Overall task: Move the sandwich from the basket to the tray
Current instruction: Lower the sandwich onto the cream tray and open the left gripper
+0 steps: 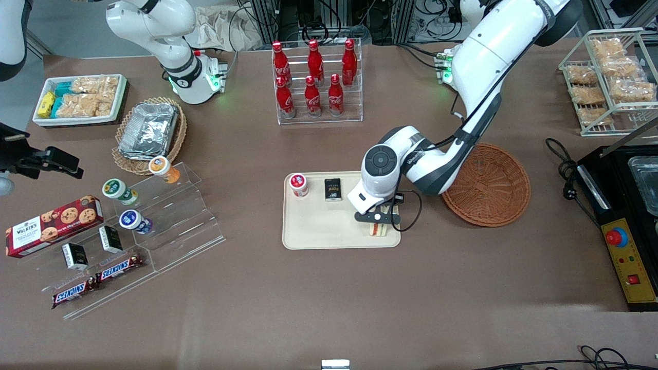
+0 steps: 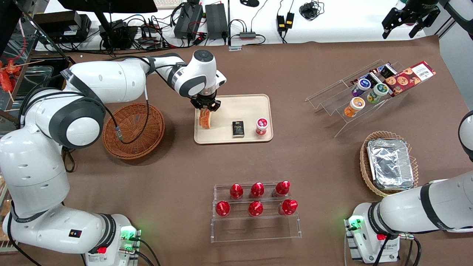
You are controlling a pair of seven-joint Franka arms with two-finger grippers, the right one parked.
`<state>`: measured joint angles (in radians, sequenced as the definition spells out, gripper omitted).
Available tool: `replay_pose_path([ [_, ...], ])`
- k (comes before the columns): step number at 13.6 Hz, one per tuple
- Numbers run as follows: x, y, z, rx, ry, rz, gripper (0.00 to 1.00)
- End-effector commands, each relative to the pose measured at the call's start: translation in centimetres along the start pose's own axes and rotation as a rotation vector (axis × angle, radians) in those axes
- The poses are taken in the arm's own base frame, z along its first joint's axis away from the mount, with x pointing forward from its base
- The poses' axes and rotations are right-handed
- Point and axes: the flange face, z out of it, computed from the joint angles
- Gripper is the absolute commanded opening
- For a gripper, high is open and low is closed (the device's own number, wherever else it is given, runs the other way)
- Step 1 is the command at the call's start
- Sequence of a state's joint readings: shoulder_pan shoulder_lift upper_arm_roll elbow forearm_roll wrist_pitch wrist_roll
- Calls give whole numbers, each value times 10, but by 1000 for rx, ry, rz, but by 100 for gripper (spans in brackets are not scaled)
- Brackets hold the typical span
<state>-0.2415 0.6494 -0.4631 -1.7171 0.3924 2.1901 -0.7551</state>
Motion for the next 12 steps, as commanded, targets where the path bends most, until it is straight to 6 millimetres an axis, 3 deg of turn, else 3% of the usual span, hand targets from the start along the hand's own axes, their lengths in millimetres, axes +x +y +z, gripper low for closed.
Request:
replay_pose_path([
  [1,7,1,-4,8,21,-13,100],
  [5,10,-3,-17,1,34,-30,100],
  [7,22,-26,-40,-3,60,-80,100],
  [10,24,-64,-117,-28,60,-192,100],
  [12,25,-107,-176,-89,64,-293,100],
])
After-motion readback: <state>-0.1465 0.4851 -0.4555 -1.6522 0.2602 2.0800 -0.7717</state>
